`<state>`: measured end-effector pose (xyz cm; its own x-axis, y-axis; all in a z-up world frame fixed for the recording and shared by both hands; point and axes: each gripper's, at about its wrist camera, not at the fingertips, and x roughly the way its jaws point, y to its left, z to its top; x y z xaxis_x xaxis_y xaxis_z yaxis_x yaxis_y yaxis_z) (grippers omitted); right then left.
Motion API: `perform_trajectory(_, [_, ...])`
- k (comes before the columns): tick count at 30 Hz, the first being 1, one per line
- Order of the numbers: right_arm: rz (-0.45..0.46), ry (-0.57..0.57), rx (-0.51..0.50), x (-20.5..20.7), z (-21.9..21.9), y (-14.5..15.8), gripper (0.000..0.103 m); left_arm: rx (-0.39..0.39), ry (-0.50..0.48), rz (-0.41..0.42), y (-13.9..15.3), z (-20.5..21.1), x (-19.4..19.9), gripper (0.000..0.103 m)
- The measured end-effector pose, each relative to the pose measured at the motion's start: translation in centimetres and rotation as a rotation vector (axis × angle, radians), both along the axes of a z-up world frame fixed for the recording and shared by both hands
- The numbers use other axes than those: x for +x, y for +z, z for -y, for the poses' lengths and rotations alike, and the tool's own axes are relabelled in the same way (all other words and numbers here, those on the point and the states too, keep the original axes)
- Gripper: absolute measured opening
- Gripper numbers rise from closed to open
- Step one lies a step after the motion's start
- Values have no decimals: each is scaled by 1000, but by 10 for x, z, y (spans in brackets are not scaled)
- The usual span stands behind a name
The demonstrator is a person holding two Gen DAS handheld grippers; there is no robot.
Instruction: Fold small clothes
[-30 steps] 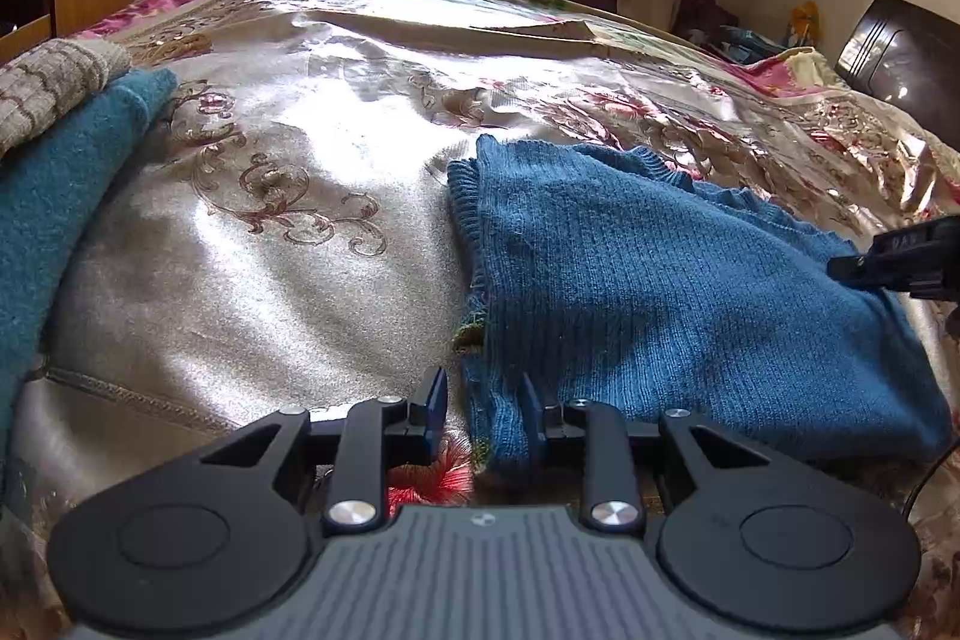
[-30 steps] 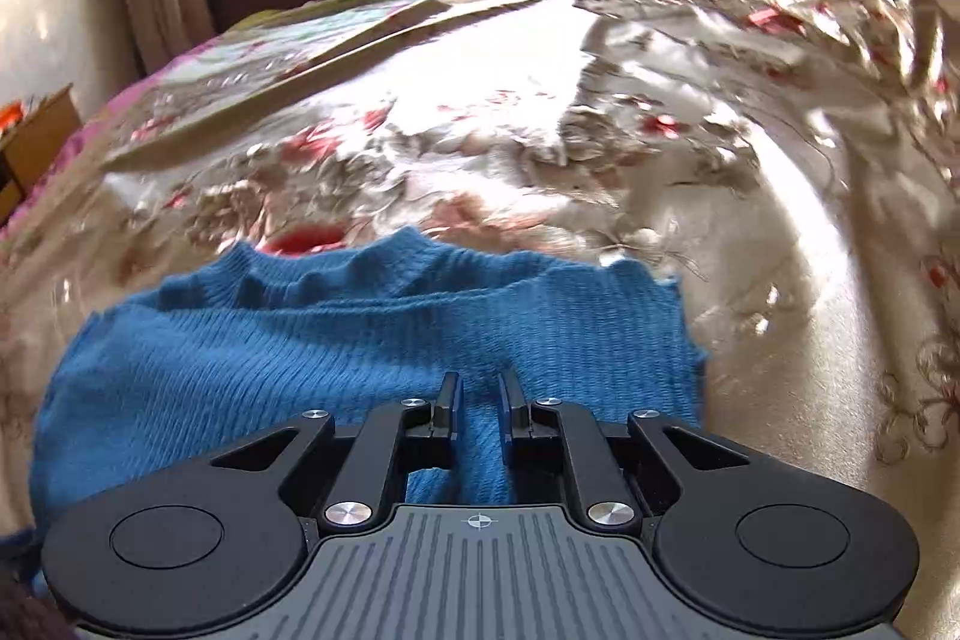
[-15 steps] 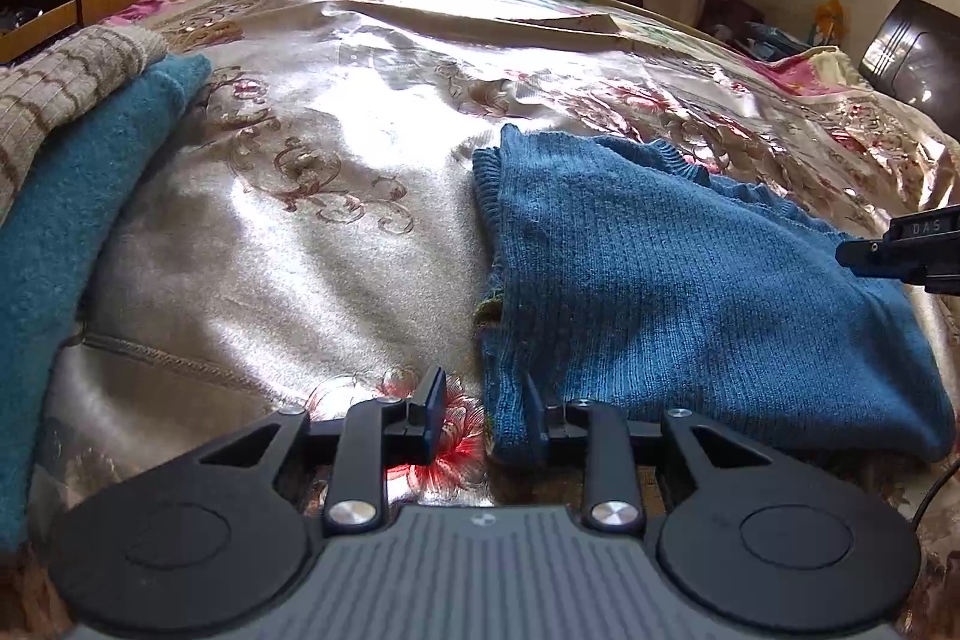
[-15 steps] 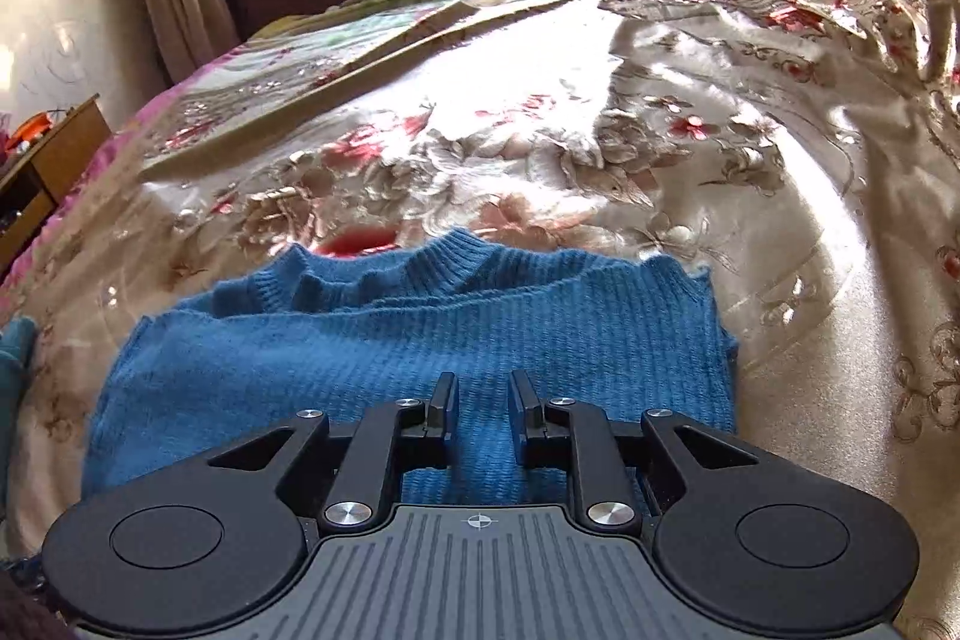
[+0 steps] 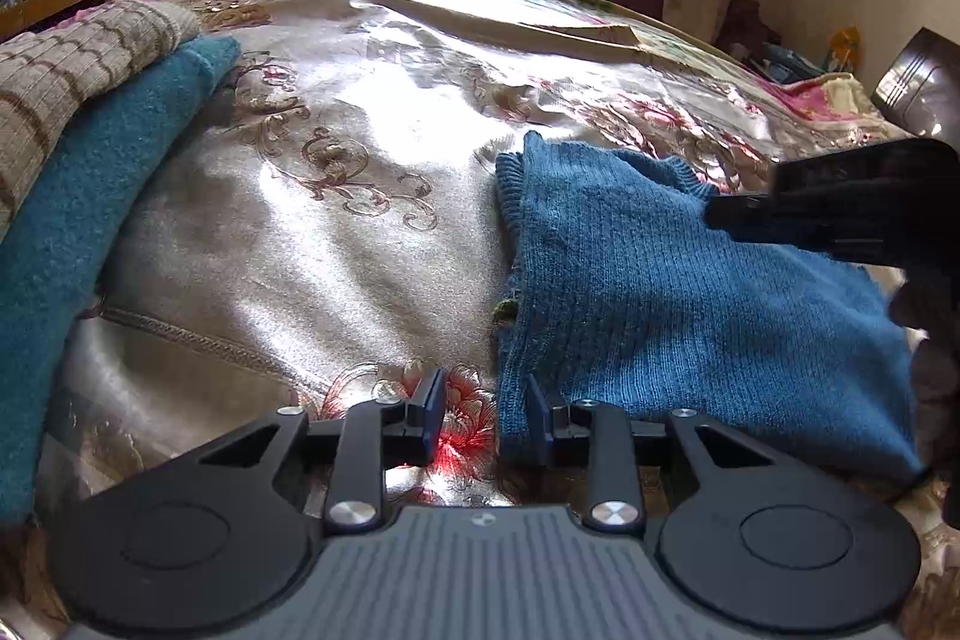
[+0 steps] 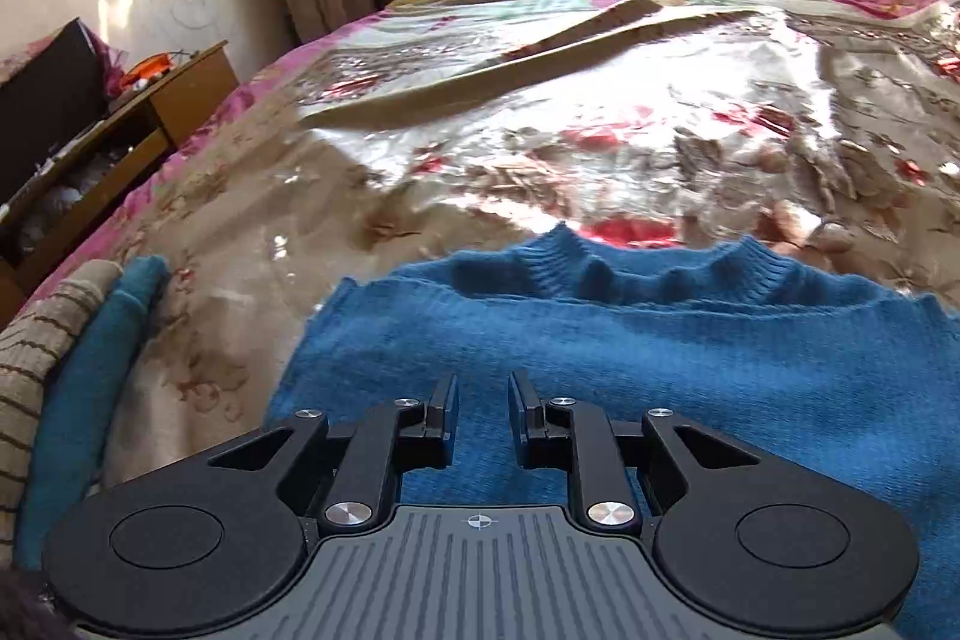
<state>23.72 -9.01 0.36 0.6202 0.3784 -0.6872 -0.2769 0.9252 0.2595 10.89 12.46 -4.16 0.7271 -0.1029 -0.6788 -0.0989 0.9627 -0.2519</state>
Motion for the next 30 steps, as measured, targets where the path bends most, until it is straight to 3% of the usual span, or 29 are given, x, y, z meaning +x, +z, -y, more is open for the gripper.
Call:
perform_trajectory(2, [-9,37,-10,6,-21,0,30,-24,6,0,1,-4,-1,37])
perform_trajectory(8, [-83,114,-31,27,-75,-9,39,-92,-1,-19,-1,-14,-1,39])
perform_trajectory(12, [-106,135,-112,36,-103,-17,55,-142,-3,-25,-1,-21,-3,40])
perform_trajectory(16, [-94,180,-187,35,-126,-17,59,-182,-2,-29,0,-26,-4,40])
perform_trajectory(19, [-67,209,-299,33,-147,-24,52,-190,-1,-29,0,-27,-4,40])
perform_trajectory(21, [-51,213,-340,32,-153,-27,42,-190,-3,-29,2,-26,-5,40])
perform_trajectory(27, [-63,235,-375,38,-147,-22,15,-193,-41,-27,5,-20,-8,50])
perform_trajectory(30, [-77,234,-363,40,-141,-18,12,-215,-53,-24,3,-19,-6,56])
